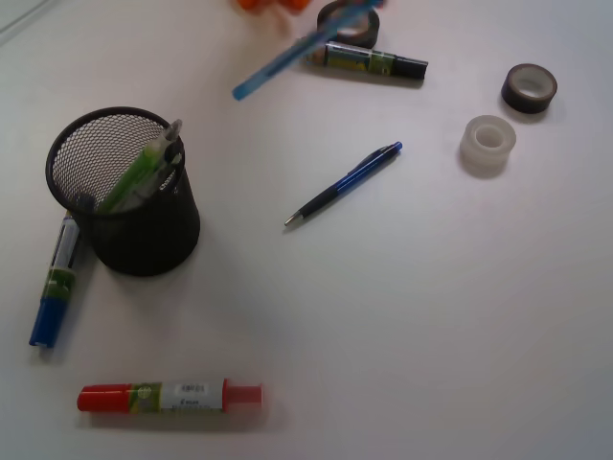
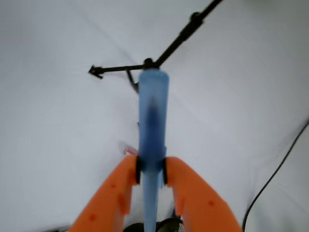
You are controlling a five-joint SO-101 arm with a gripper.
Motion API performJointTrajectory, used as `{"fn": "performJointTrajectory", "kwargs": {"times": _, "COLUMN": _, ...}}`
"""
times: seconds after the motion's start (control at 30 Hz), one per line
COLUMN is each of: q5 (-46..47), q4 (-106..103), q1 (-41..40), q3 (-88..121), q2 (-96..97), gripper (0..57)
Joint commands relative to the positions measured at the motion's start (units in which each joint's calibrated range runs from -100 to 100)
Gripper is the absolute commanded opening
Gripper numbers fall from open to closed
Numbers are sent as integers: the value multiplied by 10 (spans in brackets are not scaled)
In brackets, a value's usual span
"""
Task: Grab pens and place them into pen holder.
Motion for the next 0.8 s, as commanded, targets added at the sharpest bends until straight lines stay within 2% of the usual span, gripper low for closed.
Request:
{"fn": "performJointTrajectory", "kwargs": {"times": 0.0, "q5": -35, "q4": -208, "q1": 36, "q3": 178, "q2": -116, "gripper": 4}}
{"fn": "performJointTrajectory", "kwargs": {"times": 0.23, "q5": -86, "q4": -554, "q1": 110, "q3": 525, "q2": -240, "gripper": 4}}
{"fn": "performJointTrajectory", "kwargs": {"times": 0.37, "q5": -108, "q4": -688, "q1": 148, "q3": 645, "q2": -243, "gripper": 4}}
{"fn": "performJointTrajectory", "kwargs": {"times": 0.7, "q5": -138, "q4": -816, "q1": 190, "q3": 715, "q2": -116, "gripper": 9}}
{"fn": "performJointTrajectory", "kwargs": {"times": 0.77, "q5": -136, "q4": -844, "q1": 186, "q3": 715, "q2": -89, "gripper": 46}}
